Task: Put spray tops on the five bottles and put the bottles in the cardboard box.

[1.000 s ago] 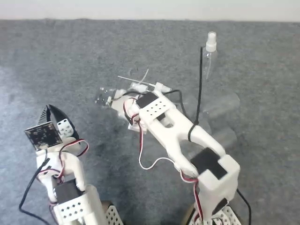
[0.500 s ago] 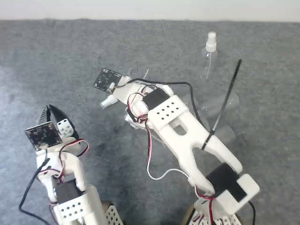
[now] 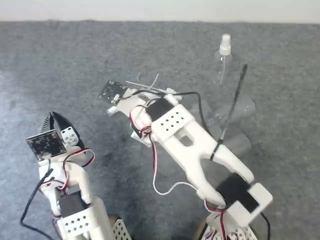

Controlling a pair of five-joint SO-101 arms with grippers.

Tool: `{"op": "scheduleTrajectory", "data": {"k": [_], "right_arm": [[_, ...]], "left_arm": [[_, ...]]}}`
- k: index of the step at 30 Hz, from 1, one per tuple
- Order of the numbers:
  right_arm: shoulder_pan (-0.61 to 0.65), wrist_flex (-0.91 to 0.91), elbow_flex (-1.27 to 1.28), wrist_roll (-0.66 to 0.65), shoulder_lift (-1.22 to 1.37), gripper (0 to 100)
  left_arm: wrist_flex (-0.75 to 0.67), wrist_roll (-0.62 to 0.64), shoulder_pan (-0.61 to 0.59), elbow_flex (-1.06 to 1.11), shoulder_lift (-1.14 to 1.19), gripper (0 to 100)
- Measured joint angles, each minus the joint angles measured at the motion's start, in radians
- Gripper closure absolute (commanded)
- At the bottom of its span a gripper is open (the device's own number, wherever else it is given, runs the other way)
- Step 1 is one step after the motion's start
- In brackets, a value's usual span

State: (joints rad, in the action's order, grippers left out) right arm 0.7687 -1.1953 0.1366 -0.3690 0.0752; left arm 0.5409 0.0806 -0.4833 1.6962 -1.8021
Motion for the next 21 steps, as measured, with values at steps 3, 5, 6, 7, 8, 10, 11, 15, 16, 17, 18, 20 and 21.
{"op": "scheduleTrajectory", "data": {"k": [3,5,6,7,8,10,11,15,16,17,18,20,21], "right_arm": [[0.008,0.037,0.0,-0.032,0.037,82.9],[0.017,0.038,-0.009,-0.049,0.064,82.9],[0.018,0.029,-0.034,-0.054,0.084,82.9],[0.02,0.017,-0.061,-0.055,0.103,82.9],[0.018,0.002,-0.089,-0.057,0.121,82.9],[0.017,-0.023,-0.149,-0.057,0.169,82.9],[0.017,-0.034,-0.173,-0.057,0.19,82.9],[0.02,-0.044,-0.244,-0.057,0.281,82.9],[0.018,-0.044,-0.256,-0.057,0.302,82.9],[0.017,-0.044,-0.264,-0.057,0.318,82.9],[0.017,-0.044,-0.275,-0.057,0.334,82.9],[0.017,-0.044,-0.295,-0.057,0.361,82.9],[0.018,-0.044,-0.305,-0.057,0.371,82.9]], "left_arm": [[0.0,0.0,0.0,0.0,0.0,99],[0.0,0.0,0.0,0.0,0.0,99],[0.0,0.0,0.0,0.0,0.0,99],[0.0,0.0,0.0,0.0,0.0,99],[0.0,0.0,0.0,0.0,0.0,99],[0.0,0.0,0.0,0.0,0.0,99],[0.0,0.0,0.0,0.0,0.0,99],[0.0,0.0,0.0,0.0,0.0,99],[0.0,0.0,0.0,0.0,0.0,99],[0.0,0.0,0.0,0.0,0.0,99],[0.0,0.0,0.0,0.0,0.0,99],[0.0,0.0,0.0,0.0,0.0,99],[0.0,0.0,0.0,0.0,0.0,99]]}}
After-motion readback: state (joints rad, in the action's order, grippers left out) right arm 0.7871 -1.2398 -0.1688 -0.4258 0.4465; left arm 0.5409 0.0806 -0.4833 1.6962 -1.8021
